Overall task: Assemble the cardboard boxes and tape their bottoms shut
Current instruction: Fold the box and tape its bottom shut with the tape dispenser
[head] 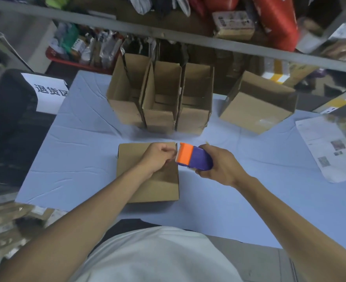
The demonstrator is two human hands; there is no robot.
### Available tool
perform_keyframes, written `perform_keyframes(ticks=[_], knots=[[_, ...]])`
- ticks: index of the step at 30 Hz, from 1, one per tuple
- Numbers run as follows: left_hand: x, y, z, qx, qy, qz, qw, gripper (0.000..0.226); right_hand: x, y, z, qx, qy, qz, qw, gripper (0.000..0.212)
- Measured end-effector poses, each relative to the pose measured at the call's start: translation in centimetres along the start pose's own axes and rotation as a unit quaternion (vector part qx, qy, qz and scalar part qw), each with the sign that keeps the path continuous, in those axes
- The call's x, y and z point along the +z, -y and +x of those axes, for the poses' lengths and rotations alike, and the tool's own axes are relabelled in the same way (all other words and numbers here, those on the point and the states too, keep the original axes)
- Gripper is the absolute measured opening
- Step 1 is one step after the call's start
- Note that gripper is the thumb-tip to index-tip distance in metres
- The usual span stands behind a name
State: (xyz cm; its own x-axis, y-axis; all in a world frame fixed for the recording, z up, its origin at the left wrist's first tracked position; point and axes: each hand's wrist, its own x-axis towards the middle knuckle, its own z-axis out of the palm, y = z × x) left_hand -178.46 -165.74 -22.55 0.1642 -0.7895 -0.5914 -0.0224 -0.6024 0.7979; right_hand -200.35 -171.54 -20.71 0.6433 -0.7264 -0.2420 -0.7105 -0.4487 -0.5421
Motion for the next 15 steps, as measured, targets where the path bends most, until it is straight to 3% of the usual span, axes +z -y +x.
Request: perform_keyframes(ticks=[4, 8, 15], knots=[[0.2, 0.6, -0.2, 0.018, -0.063, 0.105, 0.992, 0.025, -0.1, -0.4, 0.4, -0.025, 0.041, -0.041, 0.998, 0.058], [0.1, 1.2, -0.7, -0.012, -0.121, 0.111, 0.986, 0.024, -0.9, -1.8, 0.0, -0.047, 0.067, -0.066, 0.994, 0.057], [-1.4, 2.3, -1.3, -0.060, -0.176, 0.169, 0.968, 0.020, -1.6, -6.5, -1.3, 0.004, 0.078, -0.101, 0.992, 0.047]])
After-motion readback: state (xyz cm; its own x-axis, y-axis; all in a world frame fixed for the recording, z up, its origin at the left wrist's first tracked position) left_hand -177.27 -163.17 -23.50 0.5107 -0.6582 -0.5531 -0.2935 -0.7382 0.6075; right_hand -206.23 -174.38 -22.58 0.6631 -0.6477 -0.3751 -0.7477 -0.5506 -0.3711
